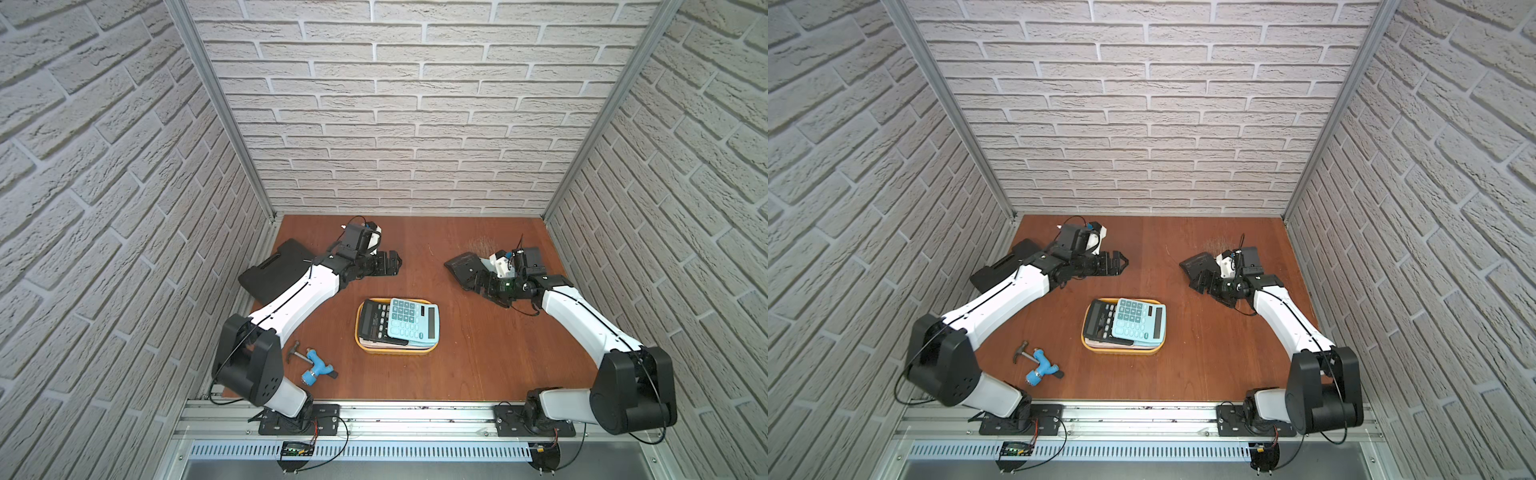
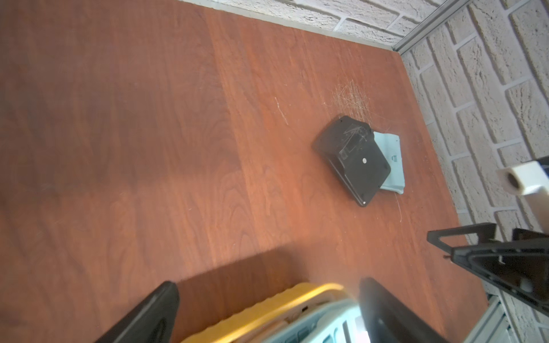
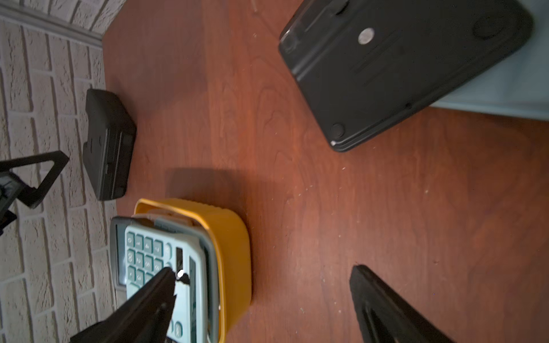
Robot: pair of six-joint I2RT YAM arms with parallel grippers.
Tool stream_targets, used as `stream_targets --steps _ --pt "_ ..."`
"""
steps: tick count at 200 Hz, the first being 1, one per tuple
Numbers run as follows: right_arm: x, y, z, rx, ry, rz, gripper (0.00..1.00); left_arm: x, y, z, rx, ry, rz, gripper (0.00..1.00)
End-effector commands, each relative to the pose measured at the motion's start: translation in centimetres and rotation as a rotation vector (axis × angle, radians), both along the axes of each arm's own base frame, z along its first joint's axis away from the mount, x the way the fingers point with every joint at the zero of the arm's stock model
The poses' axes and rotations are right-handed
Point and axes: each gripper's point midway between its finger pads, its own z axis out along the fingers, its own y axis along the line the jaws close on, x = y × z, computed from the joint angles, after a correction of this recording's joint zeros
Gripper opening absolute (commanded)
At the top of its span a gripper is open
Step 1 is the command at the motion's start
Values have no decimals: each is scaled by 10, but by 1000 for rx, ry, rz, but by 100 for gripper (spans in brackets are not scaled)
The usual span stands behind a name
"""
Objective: Put the calculator in the storage box
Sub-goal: Pick up the calculator at the center of the board.
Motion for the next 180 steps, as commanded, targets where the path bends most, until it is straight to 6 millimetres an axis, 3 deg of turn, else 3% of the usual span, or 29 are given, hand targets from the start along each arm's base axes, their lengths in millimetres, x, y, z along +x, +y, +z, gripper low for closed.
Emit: stream_targets --steps 1,51,115,170,173,180 --pt "38 -15 9 32 -63 -51 92 16 -21 -2 -30 5 -57 98" --pt "89 -47 -12 56 -35 -134 90 47 -69 -26 -92 90 -118 98" --pt "130 -72 -31 8 -40 -179 89 78 -128 -63 -174 175 -155 98" --pt "149 -60 -45 88 -25 -123 89 93 -158 -87 -220 227 -173 98" --pt "148 -58 -57 96 3 -120 89 94 -159 -88 -221 229 -173 98" --pt "146 -54 -59 112 14 -106 89 95 -162 -90 -219 233 -178 98"
